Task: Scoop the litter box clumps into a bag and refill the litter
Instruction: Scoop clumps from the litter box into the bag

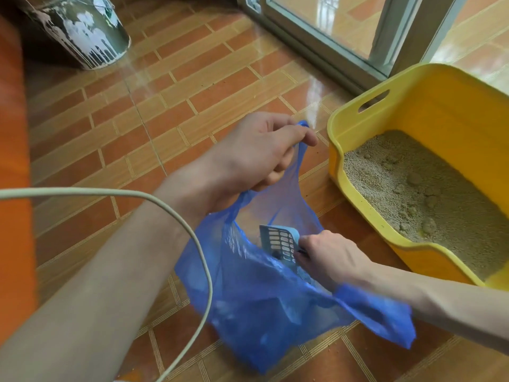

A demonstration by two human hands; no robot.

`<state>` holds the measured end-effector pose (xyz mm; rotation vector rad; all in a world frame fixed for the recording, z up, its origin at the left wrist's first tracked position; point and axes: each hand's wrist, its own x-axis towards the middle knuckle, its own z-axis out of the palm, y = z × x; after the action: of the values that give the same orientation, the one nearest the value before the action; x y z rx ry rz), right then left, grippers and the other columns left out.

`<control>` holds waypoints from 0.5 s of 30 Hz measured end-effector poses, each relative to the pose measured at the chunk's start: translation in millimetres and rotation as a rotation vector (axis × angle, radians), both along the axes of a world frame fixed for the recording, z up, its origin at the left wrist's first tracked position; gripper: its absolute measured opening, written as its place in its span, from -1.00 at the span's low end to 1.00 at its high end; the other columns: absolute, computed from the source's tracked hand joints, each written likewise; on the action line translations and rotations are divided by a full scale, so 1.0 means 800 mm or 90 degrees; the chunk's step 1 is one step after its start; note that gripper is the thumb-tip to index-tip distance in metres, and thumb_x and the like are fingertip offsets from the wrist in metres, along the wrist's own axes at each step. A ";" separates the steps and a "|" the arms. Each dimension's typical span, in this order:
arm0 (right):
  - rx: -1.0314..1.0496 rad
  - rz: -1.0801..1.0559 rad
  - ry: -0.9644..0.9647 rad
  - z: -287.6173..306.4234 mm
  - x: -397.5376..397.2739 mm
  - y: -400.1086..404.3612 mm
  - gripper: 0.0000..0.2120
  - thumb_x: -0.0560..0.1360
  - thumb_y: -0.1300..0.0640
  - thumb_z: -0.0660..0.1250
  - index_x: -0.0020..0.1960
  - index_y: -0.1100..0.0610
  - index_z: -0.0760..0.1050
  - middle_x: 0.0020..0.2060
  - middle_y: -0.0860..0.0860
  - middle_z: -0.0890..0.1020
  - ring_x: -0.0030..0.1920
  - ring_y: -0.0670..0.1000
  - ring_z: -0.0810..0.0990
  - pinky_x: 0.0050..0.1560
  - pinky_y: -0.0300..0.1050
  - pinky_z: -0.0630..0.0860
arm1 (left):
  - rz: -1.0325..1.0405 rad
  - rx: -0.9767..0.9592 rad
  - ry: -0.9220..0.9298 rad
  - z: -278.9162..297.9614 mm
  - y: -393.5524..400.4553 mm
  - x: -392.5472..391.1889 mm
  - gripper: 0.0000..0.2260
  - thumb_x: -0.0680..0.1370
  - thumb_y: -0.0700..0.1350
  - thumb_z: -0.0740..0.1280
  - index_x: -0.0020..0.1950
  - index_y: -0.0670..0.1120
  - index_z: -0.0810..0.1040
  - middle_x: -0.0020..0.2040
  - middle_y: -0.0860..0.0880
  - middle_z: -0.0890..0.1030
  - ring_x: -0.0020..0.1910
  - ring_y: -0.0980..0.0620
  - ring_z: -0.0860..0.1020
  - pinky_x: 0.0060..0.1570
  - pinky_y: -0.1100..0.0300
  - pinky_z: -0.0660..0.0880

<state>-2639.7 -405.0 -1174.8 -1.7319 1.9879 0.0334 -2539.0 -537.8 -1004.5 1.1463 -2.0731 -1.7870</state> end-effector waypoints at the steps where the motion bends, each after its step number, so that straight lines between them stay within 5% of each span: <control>1: -0.016 0.033 0.023 0.004 0.000 0.001 -0.83 0.63 0.02 0.16 0.01 0.09 0.45 -0.11 0.11 0.63 -0.06 0.26 0.64 -0.28 -0.03 0.40 | 0.003 0.000 0.008 -0.003 0.000 -0.002 -0.74 0.71 -0.15 0.17 0.19 -0.28 0.56 -0.52 0.09 0.24 -0.61 0.13 0.13 -0.57 0.33 0.05; 4: -0.070 0.189 0.098 0.011 0.005 0.008 -0.88 0.52 0.22 0.27 0.06 0.14 0.41 -0.27 0.07 0.48 -0.26 0.21 0.63 -0.53 -0.07 0.14 | 0.016 -0.004 0.029 -0.011 0.001 -0.004 -0.76 0.71 -0.15 0.18 0.16 -0.27 0.57 -0.52 0.08 0.24 -0.61 0.14 0.13 -0.58 0.35 0.07; 7: -0.102 0.214 0.170 0.018 -0.003 0.008 -0.73 0.18 0.33 0.47 -0.19 0.16 0.48 -0.48 0.02 0.37 -0.61 0.09 0.46 -0.55 -0.19 -0.19 | 0.038 -0.032 0.027 -0.022 0.002 -0.005 -0.77 0.70 -0.15 0.19 0.11 -0.24 0.59 -0.51 0.07 0.25 -0.60 0.13 0.16 -0.59 0.33 0.12; 12: -0.119 0.226 0.130 0.021 -0.034 0.008 -0.74 0.48 0.18 0.36 0.08 0.08 0.32 -0.16 0.00 0.50 -0.26 0.14 0.62 -0.46 0.00 0.35 | 0.083 -0.113 0.004 -0.036 -0.003 -0.014 -0.76 0.65 0.04 0.25 -0.11 -0.05 0.56 -0.48 0.04 0.31 -0.57 0.07 0.23 -0.55 0.27 0.16; 14: -0.140 0.188 0.122 0.023 -0.046 0.008 -0.83 0.62 -0.04 0.11 0.07 0.05 0.32 -0.14 -0.01 0.51 -0.22 0.15 0.64 -0.40 0.01 0.44 | 0.105 -0.108 0.011 -0.040 -0.005 -0.016 -0.75 0.63 0.07 0.25 -0.15 -0.03 0.50 -0.50 0.07 0.33 -0.59 0.08 0.23 -0.56 0.29 0.16; 15: -0.117 0.169 0.122 0.018 -0.051 0.008 -0.65 0.61 -0.16 -0.10 0.09 0.04 0.33 -0.11 -0.01 0.52 -0.16 0.16 0.64 -0.36 0.01 0.43 | 0.112 -0.100 0.020 -0.042 -0.004 -0.018 -0.75 0.66 0.04 0.24 -0.16 -0.05 0.46 -0.52 0.10 0.32 -0.60 0.11 0.22 -0.58 0.30 0.16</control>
<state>-2680.6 -398.4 -1160.2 -2.1757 1.9280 0.1147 -2553.5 -541.3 -1037.9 1.2066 -1.9861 -1.5242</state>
